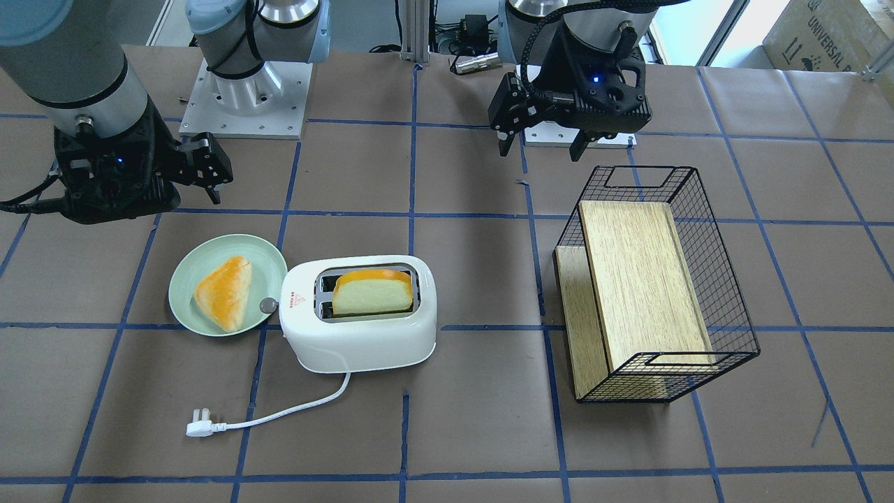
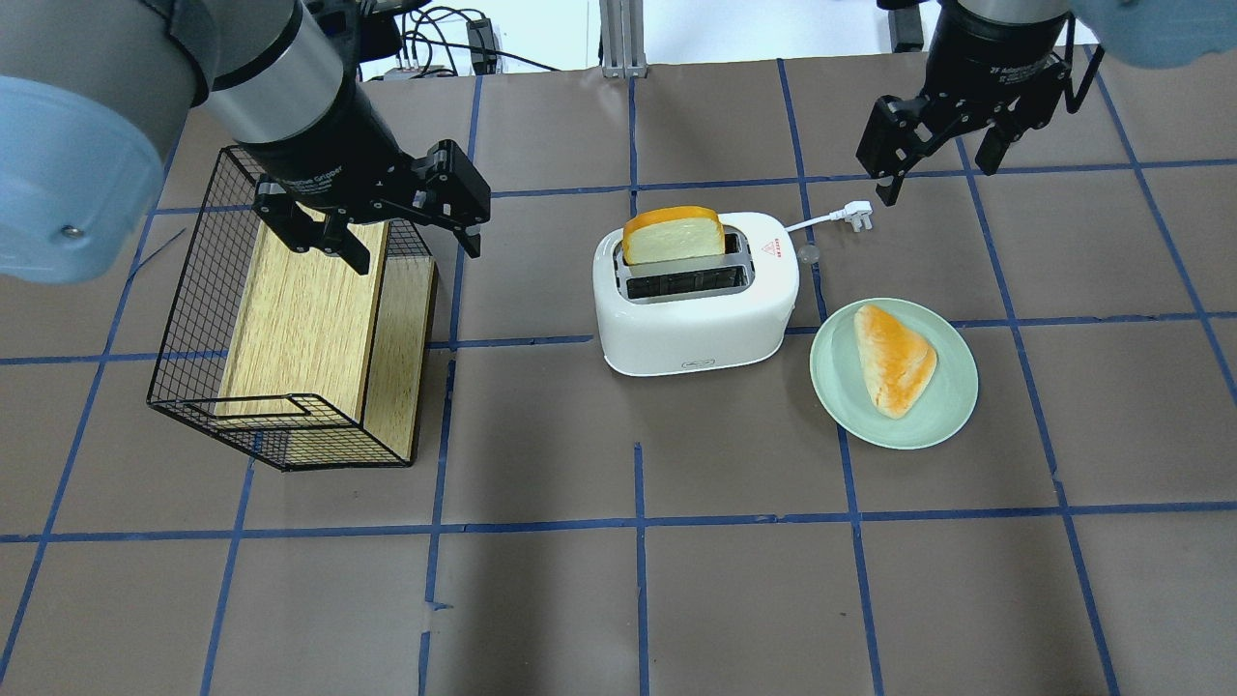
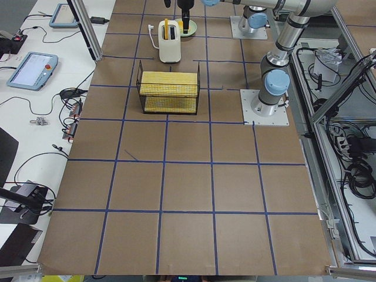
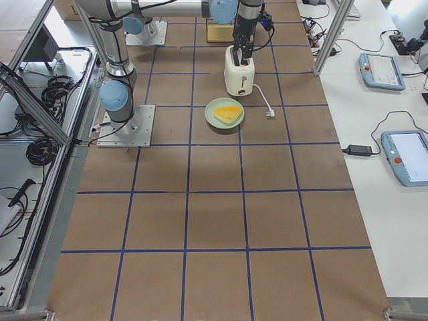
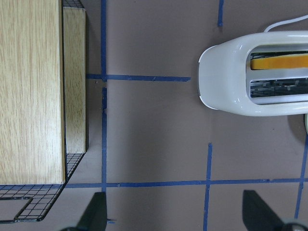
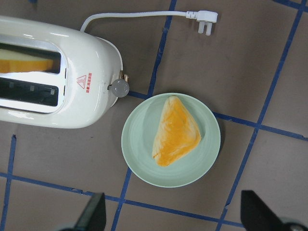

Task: Press toaster with right arm
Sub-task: 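Move the right gripper down toward the toaster's lever side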

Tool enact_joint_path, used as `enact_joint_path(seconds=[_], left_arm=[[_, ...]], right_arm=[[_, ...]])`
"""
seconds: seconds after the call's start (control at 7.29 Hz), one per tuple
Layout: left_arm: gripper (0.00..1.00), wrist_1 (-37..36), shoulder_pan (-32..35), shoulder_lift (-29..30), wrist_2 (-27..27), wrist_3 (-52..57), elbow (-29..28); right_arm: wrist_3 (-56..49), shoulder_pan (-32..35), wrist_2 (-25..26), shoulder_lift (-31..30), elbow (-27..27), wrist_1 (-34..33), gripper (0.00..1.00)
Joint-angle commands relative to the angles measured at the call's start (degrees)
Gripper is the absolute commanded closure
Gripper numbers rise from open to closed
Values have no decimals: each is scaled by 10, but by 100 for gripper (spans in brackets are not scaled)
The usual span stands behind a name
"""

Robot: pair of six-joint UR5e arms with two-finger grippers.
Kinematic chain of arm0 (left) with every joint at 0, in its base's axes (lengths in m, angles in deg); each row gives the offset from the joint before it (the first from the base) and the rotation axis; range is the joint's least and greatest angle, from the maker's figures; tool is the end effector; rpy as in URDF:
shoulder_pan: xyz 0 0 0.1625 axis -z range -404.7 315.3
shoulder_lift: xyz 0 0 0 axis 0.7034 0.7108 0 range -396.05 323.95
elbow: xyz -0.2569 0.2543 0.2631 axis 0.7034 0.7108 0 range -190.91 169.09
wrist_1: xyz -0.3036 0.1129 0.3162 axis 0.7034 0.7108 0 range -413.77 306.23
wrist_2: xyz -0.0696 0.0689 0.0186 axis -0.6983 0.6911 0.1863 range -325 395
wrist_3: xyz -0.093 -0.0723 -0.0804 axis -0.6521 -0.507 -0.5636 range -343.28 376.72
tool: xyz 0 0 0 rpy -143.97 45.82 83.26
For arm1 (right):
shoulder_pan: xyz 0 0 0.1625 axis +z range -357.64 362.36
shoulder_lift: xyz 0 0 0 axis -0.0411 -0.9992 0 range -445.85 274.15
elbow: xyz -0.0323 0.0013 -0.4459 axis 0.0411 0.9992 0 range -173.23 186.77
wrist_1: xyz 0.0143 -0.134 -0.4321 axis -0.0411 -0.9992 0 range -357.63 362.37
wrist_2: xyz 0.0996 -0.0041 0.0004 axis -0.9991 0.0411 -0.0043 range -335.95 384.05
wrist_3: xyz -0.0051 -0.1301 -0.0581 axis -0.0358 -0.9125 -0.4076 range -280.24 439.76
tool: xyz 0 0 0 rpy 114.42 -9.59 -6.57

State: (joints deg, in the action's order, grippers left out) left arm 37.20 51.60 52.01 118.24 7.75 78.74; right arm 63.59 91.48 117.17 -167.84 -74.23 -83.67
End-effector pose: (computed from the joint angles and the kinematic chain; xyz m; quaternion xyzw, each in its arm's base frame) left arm -0.2062 -0.5004 0.4872 0.0226 -0.9979 0.0035 0.0600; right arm 0.1166 -0.5889 0.4654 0.1337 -0.9903 -0.0296 0.0231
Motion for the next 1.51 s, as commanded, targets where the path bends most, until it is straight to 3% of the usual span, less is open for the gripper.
enact_joint_path(seconds=[0.0,0.41,0.55,0.96,1.1,1.24,1.37], left_arm=[[0,0,-1,0,0,0,0],[0,0,0,0,0,0,-1],[0,0,-1,0,0,0,0],[0,0,0,0,-1,0,0],[0,0,-1,0,0,0,0],[0,0,-1,0,-1,0,0],[0,0,-1,0,0,0,0]], right_arm=[[-6,0,-11,-16,-3,-17,0],[-46,-13,-28,39,3,-80,0],[-46,-11,-77,43,3,-88,0],[-157,-22,-81,51,-6,-90,0],[-264,-21,-78,56,-6,-93,10],[-358,-21,-77,60,-6,-93,26],[-371,-18,-70,61,-7,-91,62]])
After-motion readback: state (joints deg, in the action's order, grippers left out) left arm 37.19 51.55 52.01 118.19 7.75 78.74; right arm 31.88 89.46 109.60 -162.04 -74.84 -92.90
